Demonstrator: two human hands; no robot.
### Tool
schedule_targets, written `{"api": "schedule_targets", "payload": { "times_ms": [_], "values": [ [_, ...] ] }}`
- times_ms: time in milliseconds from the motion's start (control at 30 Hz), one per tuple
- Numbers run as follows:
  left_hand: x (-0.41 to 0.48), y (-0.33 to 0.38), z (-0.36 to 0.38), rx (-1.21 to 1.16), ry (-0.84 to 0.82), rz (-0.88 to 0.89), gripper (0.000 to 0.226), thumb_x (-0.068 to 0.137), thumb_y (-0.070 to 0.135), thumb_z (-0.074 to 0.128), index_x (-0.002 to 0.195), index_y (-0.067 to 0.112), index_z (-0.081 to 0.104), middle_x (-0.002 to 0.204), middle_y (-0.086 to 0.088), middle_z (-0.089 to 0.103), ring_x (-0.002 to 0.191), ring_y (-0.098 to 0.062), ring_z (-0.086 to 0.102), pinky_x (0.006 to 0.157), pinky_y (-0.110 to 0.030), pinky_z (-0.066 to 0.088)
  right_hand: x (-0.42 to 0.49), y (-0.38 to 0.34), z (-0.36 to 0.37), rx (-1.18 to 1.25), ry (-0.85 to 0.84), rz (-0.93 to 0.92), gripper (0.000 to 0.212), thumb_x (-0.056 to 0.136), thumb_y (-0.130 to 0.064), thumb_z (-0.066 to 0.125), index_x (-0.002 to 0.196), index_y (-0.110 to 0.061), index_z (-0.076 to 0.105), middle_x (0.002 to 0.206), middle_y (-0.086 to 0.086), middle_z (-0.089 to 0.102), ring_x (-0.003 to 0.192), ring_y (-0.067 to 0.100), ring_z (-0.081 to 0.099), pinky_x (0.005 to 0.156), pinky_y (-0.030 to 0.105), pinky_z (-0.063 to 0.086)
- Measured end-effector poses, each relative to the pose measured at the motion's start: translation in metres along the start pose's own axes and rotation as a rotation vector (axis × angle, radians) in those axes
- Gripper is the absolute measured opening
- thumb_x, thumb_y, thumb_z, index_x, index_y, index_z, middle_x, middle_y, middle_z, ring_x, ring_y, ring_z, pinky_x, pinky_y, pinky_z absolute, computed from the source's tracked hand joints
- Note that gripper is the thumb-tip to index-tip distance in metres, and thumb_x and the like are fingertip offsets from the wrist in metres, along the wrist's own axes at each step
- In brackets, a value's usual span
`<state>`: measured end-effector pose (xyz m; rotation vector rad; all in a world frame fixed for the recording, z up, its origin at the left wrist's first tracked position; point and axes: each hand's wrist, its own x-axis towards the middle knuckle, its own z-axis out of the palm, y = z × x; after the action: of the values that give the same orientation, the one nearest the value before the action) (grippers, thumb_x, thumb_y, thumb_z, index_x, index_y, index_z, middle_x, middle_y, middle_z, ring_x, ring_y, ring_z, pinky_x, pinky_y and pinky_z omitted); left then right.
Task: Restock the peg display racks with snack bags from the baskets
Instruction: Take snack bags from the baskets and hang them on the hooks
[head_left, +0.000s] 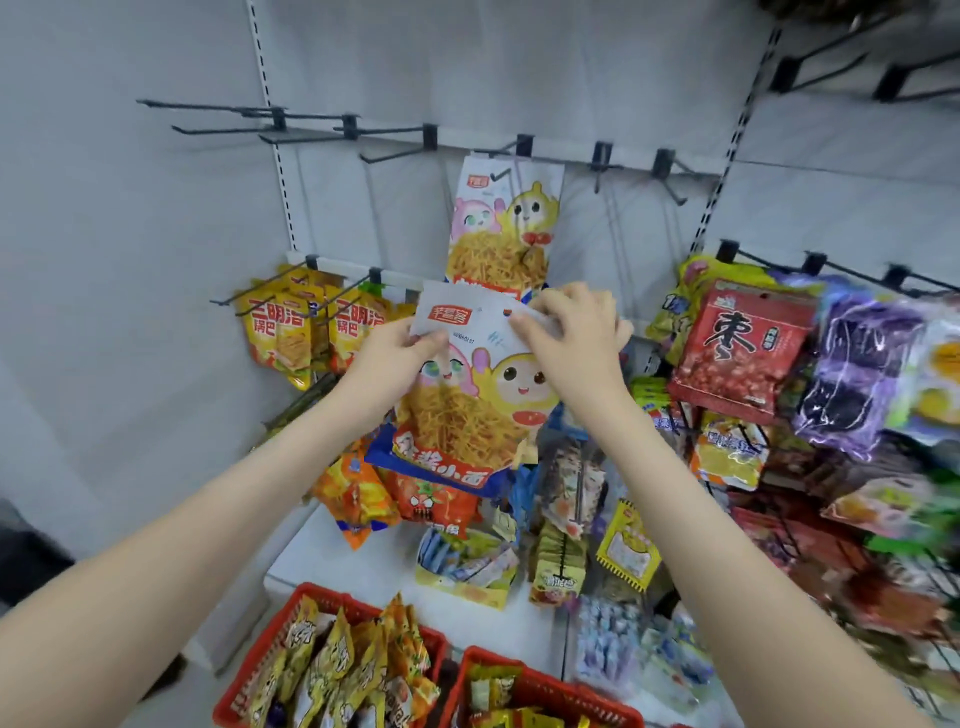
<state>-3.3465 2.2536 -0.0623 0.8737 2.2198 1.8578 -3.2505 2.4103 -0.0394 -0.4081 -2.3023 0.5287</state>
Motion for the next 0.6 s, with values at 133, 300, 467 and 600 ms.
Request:
{"api": "schedule_targets", "payload": {
  "times_ms": [133, 300, 467, 600],
  "values": [
    [0.047, 0.008, -0.009, -0.081, 0.050, 0.035, 0.007, 0.091, 0.019, 0.061, 0.096, 0.019, 0.067, 0.100, -0.001, 0.071, 0.099, -0.018, 0.064, 0.095, -0.037, 0.048, 0.042, -0.010, 0.005, 0.207, 0.000, 0.060, 0.016, 0.094, -0.037, 0.054, 0.096, -0.028, 0.067, 0.092, -0.003, 0.060, 0.112, 0.017, 0.047, 0.087, 0.031, 0.017],
    [0.103, 0.008, -0.020, -0.212, 0.047, -0.012, 0.018, 0.089, 0.038, 0.063, 0.095, 0.022, 0.069, 0.102, 0.000, 0.073, 0.103, -0.019, 0.065, 0.101, -0.041, 0.045, 0.094, -0.016, 0.023, 0.222, 0.011, 0.108, 0.018, 0.093, -0.038, 0.056, 0.102, -0.029, 0.068, 0.108, -0.002, 0.064, 0.121, 0.012, 0.043, 0.079, 0.023, 0.013],
    [0.159, 0.009, -0.024, -0.034, 0.127, 0.053, 0.025, 0.094, 0.035, 0.056, 0.106, 0.014, 0.059, 0.100, 0.000, 0.065, 0.087, -0.015, 0.058, 0.065, -0.025, 0.041, 0.150, -0.019, 0.049, 0.228, 0.065, 0.162, 0.014, 0.091, -0.037, 0.058, 0.088, -0.029, 0.070, 0.091, -0.009, 0.067, 0.099, 0.008, 0.053, 0.092, 0.034, 0.026],
    [0.202, 0.001, -0.023, 0.130, 0.131, 0.166, 0.056, 0.094, 0.018, 0.055, 0.144, 0.016, 0.030, 0.105, 0.000, 0.062, 0.090, -0.014, 0.057, 0.071, -0.021, 0.037, 0.191, -0.012, 0.068, 0.220, 0.134, 0.228, 0.015, 0.090, -0.037, 0.058, 0.083, -0.029, 0.069, 0.087, -0.009, 0.068, 0.100, 0.010, 0.054, 0.087, 0.034, 0.022]
  ]
}}
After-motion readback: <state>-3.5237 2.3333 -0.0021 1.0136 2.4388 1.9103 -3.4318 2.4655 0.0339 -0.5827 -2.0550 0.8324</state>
